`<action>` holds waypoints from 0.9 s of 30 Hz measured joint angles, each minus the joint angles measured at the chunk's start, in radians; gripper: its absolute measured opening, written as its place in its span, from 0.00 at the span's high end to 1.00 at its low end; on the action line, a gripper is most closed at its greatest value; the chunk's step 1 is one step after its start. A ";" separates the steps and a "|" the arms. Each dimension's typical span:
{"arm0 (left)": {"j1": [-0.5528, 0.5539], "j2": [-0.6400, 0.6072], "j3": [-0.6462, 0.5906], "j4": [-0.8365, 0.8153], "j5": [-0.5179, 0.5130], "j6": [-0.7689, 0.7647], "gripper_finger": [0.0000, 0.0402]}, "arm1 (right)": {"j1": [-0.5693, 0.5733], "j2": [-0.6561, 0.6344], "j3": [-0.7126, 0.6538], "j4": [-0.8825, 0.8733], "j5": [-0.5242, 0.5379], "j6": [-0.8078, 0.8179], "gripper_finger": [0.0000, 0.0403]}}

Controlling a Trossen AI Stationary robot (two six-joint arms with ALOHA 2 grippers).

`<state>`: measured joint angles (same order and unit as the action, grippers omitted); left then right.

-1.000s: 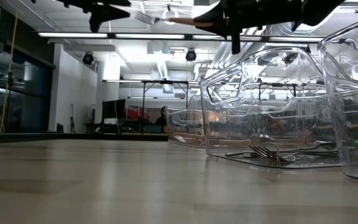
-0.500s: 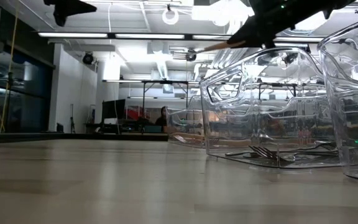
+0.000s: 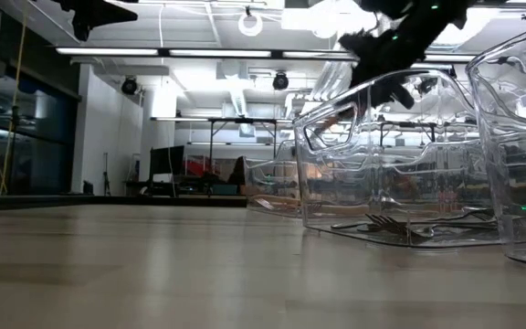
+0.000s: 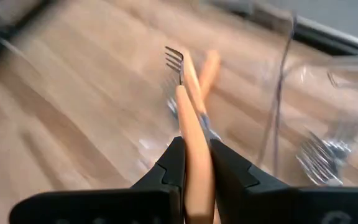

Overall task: Sort silverware by color (type)
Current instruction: Put the light orange fork into the left transparent bin

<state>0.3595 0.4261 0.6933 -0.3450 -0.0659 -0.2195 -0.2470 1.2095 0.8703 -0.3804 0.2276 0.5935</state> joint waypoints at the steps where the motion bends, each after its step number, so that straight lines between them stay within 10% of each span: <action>1: 0.000 0.000 0.000 0.000 -0.001 0.000 0.59 | 0.000 0.039 0.036 -0.057 0.002 -0.011 0.91; 13: 0.000 0.000 0.000 0.000 -0.011 0.004 0.59 | -0.027 0.380 0.304 -0.184 0.096 -0.068 0.91; 27: 0.000 0.000 0.000 -0.001 -0.010 0.013 0.59 | -0.027 0.433 0.322 -0.177 0.086 -0.018 0.77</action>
<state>0.3595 0.4259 0.6930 -0.3462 -0.0761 -0.2070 -0.2745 1.6428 1.1923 -0.5579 0.3134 0.5759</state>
